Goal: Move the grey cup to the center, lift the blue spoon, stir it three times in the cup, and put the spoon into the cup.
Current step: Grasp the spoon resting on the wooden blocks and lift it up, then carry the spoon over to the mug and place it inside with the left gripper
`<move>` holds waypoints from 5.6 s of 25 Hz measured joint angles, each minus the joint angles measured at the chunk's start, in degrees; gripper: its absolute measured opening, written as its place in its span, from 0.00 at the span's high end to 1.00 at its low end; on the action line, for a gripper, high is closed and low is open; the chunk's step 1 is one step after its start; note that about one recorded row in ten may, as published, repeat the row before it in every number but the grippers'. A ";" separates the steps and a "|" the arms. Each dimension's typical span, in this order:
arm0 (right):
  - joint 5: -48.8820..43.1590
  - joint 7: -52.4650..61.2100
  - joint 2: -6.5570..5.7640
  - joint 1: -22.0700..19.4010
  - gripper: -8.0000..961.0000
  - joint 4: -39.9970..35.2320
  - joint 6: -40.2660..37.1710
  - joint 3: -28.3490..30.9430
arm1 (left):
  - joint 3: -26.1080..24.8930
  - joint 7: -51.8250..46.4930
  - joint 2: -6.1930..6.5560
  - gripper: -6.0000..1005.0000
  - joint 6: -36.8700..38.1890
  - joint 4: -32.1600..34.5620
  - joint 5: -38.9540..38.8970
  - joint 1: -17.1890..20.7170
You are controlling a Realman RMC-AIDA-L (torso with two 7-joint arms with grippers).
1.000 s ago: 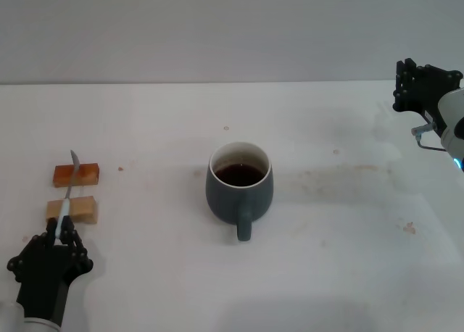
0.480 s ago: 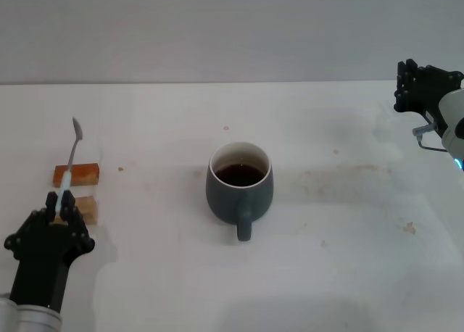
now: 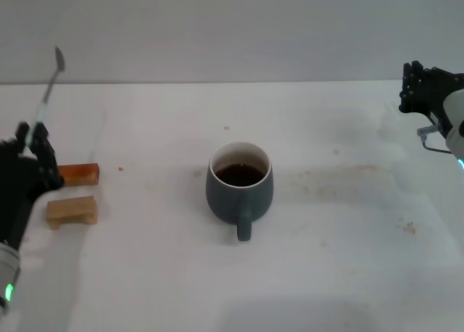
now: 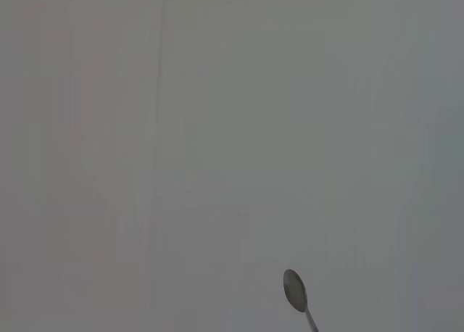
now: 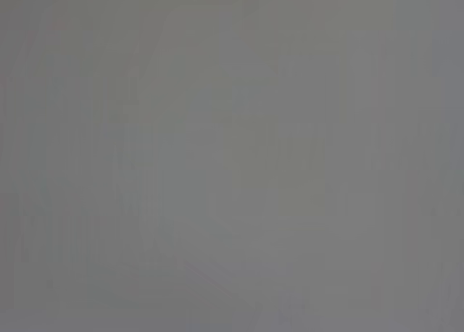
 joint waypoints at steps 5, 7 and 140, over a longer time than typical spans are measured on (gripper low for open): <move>0.00 0.00 0.00 -0.42 0.92 0.10 -0.07 0.87 | -9.73 3.07 3.43 0.84 -10.07 -7.22 3.79 2.63; 0.00 0.00 0.00 -0.52 0.92 0.13 -0.09 1.34 | -15.98 3.03 3.66 0.84 -16.97 -9.52 6.68 4.59; -0.01 0.00 0.18 -1.20 0.92 2.21 2.55 8.42 | -29.38 -38.03 17.71 0.82 -45.01 -16.17 64.25 -1.28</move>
